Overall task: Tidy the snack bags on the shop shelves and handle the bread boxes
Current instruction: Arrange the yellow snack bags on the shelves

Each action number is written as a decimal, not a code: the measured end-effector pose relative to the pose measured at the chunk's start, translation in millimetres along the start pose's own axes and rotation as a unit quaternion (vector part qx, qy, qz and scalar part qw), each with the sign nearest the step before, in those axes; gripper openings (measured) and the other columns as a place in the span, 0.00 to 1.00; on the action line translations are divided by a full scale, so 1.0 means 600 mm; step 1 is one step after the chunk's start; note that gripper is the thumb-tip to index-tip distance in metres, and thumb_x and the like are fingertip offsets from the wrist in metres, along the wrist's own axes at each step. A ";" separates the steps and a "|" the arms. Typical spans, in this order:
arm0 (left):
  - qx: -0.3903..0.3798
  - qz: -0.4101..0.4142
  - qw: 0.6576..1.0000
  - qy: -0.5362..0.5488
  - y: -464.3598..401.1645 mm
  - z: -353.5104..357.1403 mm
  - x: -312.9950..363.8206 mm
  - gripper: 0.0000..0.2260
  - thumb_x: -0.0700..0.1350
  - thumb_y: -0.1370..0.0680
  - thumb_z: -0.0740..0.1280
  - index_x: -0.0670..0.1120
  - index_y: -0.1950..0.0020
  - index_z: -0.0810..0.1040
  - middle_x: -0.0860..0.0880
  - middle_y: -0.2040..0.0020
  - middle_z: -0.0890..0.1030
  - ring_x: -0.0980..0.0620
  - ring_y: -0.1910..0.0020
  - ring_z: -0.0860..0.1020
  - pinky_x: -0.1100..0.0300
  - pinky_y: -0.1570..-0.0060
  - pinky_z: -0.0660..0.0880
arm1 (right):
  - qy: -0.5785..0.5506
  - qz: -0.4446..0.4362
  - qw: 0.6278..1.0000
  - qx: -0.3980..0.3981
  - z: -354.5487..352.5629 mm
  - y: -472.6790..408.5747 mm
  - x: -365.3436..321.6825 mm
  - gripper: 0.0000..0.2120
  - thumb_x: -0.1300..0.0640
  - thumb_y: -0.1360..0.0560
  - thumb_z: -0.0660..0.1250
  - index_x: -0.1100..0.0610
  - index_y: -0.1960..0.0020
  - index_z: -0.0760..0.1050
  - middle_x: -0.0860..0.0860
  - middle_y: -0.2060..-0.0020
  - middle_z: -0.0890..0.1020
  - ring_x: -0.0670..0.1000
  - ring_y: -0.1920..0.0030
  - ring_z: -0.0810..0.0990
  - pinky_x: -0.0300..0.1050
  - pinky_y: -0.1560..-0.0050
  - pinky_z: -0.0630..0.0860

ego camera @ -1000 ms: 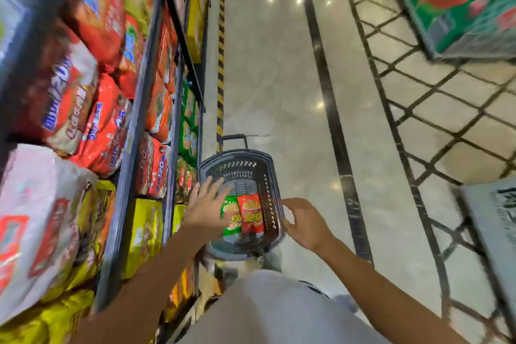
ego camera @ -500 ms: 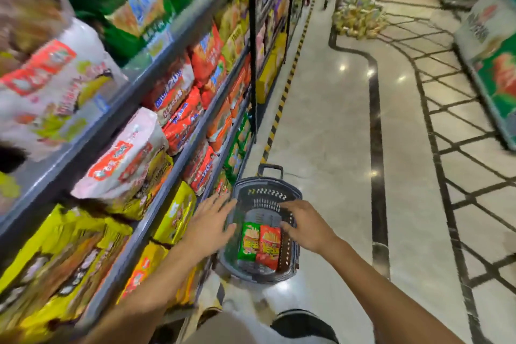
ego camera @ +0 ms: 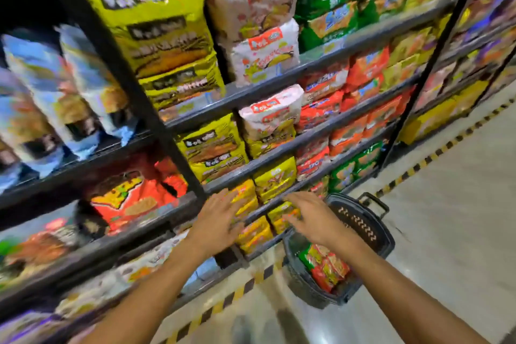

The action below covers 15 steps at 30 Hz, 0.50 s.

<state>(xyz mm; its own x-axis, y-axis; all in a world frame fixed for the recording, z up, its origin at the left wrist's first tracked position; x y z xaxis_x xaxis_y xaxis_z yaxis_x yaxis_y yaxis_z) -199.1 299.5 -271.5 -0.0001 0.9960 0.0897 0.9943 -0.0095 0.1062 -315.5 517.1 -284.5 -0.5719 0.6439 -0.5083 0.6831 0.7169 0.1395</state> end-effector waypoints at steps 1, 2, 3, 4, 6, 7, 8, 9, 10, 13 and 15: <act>0.004 -0.022 1.000 -0.005 0.030 -0.006 -0.017 0.26 0.56 0.23 0.64 0.46 0.27 0.75 0.41 0.29 0.77 0.34 0.30 0.76 0.35 0.36 0.76 | 0.003 -0.019 1.000 -0.005 0.003 -0.008 -0.027 0.29 0.42 0.17 0.63 0.54 0.20 0.66 0.53 0.22 0.68 0.54 0.21 0.62 0.49 0.21 0.60; 0.009 -0.043 0.999 -0.006 0.061 -0.013 -0.034 0.27 0.57 0.23 0.63 0.45 0.27 0.76 0.42 0.28 0.76 0.35 0.29 0.74 0.34 0.35 0.74 | 0.008 -0.040 0.999 -0.011 0.005 -0.014 -0.057 0.29 0.42 0.17 0.63 0.54 0.20 0.65 0.52 0.21 0.68 0.54 0.20 0.62 0.49 0.22 0.60; 0.011 -0.062 0.998 -0.004 0.092 -0.021 -0.050 0.28 0.58 0.22 0.60 0.45 0.27 0.76 0.42 0.26 0.75 0.35 0.27 0.73 0.35 0.33 0.73 | 0.013 -0.060 0.998 -0.013 0.007 -0.019 -0.089 0.29 0.42 0.17 0.63 0.54 0.20 0.65 0.52 0.21 0.67 0.54 0.20 0.61 0.49 0.22 0.60; 0.019 -0.078 0.997 -0.003 0.124 -0.031 -0.066 0.29 0.59 0.22 0.58 0.45 0.25 0.74 0.42 0.24 0.73 0.36 0.26 0.71 0.36 0.30 0.71 | 0.019 -0.081 0.996 -0.016 0.011 -0.023 -0.124 0.29 0.41 0.17 0.62 0.54 0.20 0.65 0.52 0.21 0.68 0.54 0.20 0.62 0.49 0.22 0.60; 0.046 -0.110 0.993 -0.013 0.188 -0.056 -0.094 0.31 0.61 0.21 0.54 0.46 0.22 0.71 0.43 0.22 0.69 0.37 0.23 0.67 0.39 0.25 0.65 | 0.022 -0.121 0.992 -0.010 0.016 -0.027 -0.201 0.28 0.42 0.17 0.63 0.53 0.21 0.67 0.52 0.23 0.70 0.54 0.21 0.63 0.48 0.23 0.60; 0.056 -0.129 0.990 -0.019 0.220 -0.070 -0.107 0.32 0.61 0.20 0.53 0.47 0.21 0.69 0.43 0.20 0.66 0.38 0.21 0.65 0.41 0.23 0.62 | 0.019 -0.143 0.990 -0.008 0.020 -0.028 -0.241 0.26 0.43 0.17 0.64 0.52 0.22 0.68 0.51 0.24 0.71 0.54 0.21 0.64 0.48 0.23 0.60; 0.066 -0.147 0.987 -0.024 0.253 -0.084 -0.122 0.33 0.63 0.21 0.51 0.47 0.20 0.67 0.44 0.19 0.64 0.39 0.20 0.62 0.43 0.21 0.59 | 0.018 -0.168 0.986 -0.007 0.024 -0.027 -0.283 0.26 0.44 0.17 0.65 0.51 0.22 0.69 0.51 0.24 0.72 0.54 0.22 0.64 0.49 0.23 0.61; 0.078 -0.164 0.983 -0.026 0.286 -0.099 -0.136 0.35 0.64 0.21 0.49 0.48 0.19 0.65 0.44 0.19 0.63 0.39 0.19 0.60 0.44 0.21 0.57 | 0.021 -0.193 0.981 -0.008 0.030 -0.028 -0.325 0.25 0.45 0.17 0.66 0.52 0.23 0.69 0.51 0.25 0.72 0.54 0.22 0.65 0.49 0.23 0.62; 0.095 -0.178 0.979 -0.029 0.322 -0.115 -0.150 0.36 0.65 0.22 0.48 0.48 0.19 0.65 0.44 0.19 0.64 0.39 0.19 0.60 0.44 0.21 0.56 | 0.031 -0.218 0.976 -0.006 0.036 -0.027 -0.367 0.25 0.46 0.17 0.66 0.52 0.23 0.69 0.51 0.25 0.72 0.54 0.23 0.65 0.49 0.23 0.62; 0.116 -0.219 0.968 -0.046 0.437 -0.161 -0.207 0.33 0.63 0.21 0.51 0.48 0.20 0.67 0.44 0.20 0.67 0.37 0.20 0.62 0.41 0.23 0.58 | 0.043 -0.274 0.961 0.003 0.052 -0.027 -0.503 0.24 0.48 0.18 0.67 0.53 0.25 0.72 0.51 0.26 0.74 0.54 0.24 0.67 0.49 0.25 0.64; 0.145 -0.232 0.959 -0.070 0.515 -0.194 -0.250 0.30 0.59 0.22 0.58 0.48 0.22 0.71 0.43 0.23 0.71 0.35 0.24 0.68 0.37 0.26 0.66 | 0.054 -0.306 0.950 0.011 0.065 -0.024 -0.599 0.24 0.47 0.18 0.68 0.52 0.25 0.72 0.50 0.27 0.75 0.53 0.25 0.68 0.49 0.25 0.64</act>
<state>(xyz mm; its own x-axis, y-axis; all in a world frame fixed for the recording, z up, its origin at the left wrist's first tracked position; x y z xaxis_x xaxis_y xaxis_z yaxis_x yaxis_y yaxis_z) 95.8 136.5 -137.0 -0.4556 0.8894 -0.0375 0.8787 0.4425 -0.1791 -101.9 264.8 -136.7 -0.9076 0.1324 -0.3985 0.2162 0.9608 -0.1733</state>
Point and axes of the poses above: each hand's wrist, its own y-axis away from the middle knuckle, its own z-axis out of the palm, x = y × z, the point moved 4 cm from there along -y, towards the middle knuckle
